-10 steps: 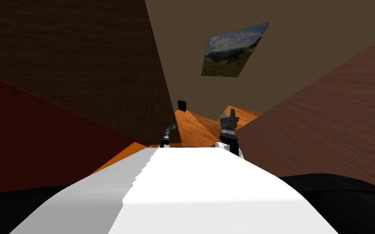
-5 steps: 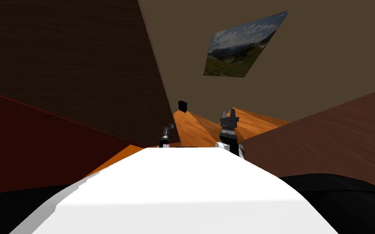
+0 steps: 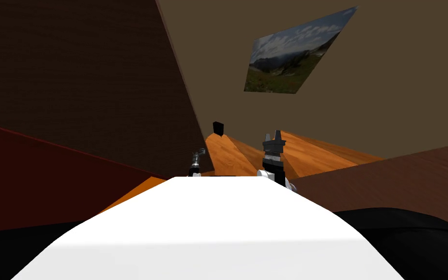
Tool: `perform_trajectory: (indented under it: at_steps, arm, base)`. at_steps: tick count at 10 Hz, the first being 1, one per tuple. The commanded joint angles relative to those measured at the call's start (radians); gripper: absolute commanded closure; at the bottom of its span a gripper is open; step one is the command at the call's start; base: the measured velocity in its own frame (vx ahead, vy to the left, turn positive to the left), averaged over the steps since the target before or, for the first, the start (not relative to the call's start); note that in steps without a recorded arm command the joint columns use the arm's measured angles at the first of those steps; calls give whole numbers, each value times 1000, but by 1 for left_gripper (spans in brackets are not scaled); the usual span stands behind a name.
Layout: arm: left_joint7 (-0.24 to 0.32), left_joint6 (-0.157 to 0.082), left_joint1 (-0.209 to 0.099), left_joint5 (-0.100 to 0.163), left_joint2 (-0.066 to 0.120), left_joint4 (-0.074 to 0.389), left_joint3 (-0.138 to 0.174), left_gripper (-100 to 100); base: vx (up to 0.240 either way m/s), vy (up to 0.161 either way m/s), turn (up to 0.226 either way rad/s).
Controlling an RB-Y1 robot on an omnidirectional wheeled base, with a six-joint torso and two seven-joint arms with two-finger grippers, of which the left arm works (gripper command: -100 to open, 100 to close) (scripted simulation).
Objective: Push the door open
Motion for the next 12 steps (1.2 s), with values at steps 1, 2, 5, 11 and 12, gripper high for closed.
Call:
perform_trajectory:
  at_steps: [1, 2, 5, 11, 12]
  arm:
    - [-5, -13, -12, 10, 7, 4, 21, 100]
    - [-9, -13, -12, 16, 6, 5, 32, 100]
    - [-19, -15, -14, 32, -2, 7, 64, 100]
    - [-33, -17, -9, 56, 3, 11, 112, 100]
    - [-38, -17, -8, 64, 6, 11, 126, 100]
  base:
    - [238, -70, 61]
    - [213, -73, 68]
    - [177, -67, 61]
    - [157, -30, 48]
    - [213, -63, 69]
